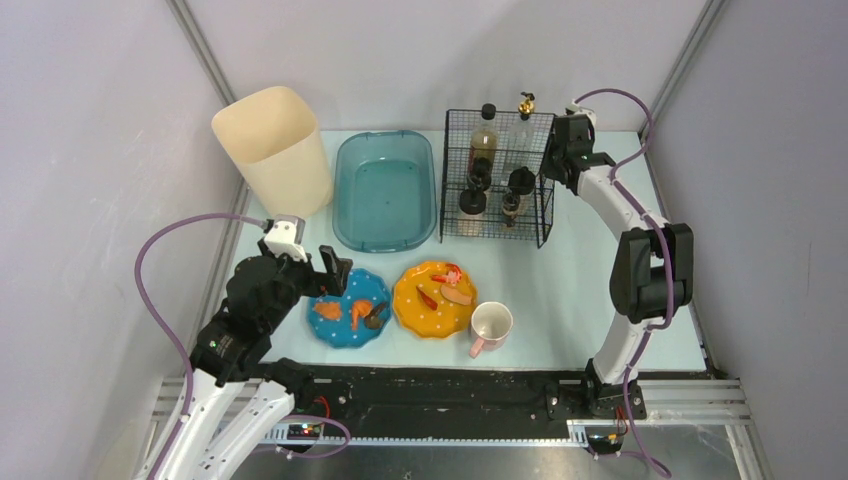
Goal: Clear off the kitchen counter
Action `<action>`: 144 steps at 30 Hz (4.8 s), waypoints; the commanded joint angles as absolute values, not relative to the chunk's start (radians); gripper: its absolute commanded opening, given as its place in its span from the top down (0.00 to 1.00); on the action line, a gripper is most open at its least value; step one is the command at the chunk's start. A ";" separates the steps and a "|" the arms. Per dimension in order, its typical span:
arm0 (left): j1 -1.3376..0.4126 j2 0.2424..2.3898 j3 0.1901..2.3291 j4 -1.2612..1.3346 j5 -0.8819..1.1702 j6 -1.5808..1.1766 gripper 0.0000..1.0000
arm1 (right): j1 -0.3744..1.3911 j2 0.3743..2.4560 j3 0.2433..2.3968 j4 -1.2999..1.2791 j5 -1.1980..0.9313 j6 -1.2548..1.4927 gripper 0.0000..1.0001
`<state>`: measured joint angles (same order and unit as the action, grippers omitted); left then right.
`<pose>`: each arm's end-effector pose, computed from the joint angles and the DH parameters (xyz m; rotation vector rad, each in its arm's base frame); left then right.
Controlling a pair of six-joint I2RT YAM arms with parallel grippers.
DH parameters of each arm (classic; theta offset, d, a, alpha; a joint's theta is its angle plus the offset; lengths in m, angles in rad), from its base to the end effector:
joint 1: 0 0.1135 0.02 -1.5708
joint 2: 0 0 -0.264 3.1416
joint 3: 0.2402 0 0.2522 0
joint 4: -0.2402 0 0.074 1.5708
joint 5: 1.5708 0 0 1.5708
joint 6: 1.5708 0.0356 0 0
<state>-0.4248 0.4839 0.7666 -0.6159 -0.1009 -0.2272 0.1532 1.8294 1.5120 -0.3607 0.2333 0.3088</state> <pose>0.1001 -0.0413 0.3265 0.1205 1.9134 -0.3453 0.4199 0.0565 0.2811 0.2972 2.2074 -0.0100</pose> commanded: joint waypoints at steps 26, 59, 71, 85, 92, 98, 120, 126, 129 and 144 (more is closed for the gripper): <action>-0.417 0.467 0.768 -0.601 -0.099 -0.219 0.02 | -0.293 1.784 1.493 -0.450 0.411 0.481 1.00; -0.418 0.474 0.768 -0.601 -0.093 -0.219 0.02 | -0.256 1.471 1.521 -0.580 0.395 0.409 0.12; -0.417 0.502 0.763 -0.601 -0.134 -0.215 0.02 | 0.278 1.229 1.491 -0.424 0.589 0.221 0.01; -0.417 0.520 0.767 -0.612 -0.166 -0.215 0.02 | 0.647 1.489 1.616 -0.368 0.271 0.189 0.15; -0.418 0.514 0.769 -0.616 -0.168 -0.218 0.02 | 0.648 1.721 1.681 -0.398 0.168 0.252 0.22; -0.417 0.523 0.772 -0.616 -0.158 -0.216 0.02 | 0.644 1.942 1.800 -0.469 0.135 0.362 0.17; -0.416 0.530 0.771 -0.623 -0.164 -0.215 0.02 | 0.661 2.204 1.852 -0.437 0.247 0.466 0.35; -0.417 0.522 0.771 -0.622 -0.166 -0.216 0.02 | 0.660 2.202 1.844 -0.445 0.305 0.443 0.57; -0.416 0.521 0.769 -0.622 -0.165 -0.217 0.02 | 0.660 2.177 1.809 -0.418 0.329 0.434 0.77; -0.416 0.535 0.770 -0.623 -0.161 -0.216 0.02 | 0.567 1.940 1.527 -0.310 0.385 0.432 1.00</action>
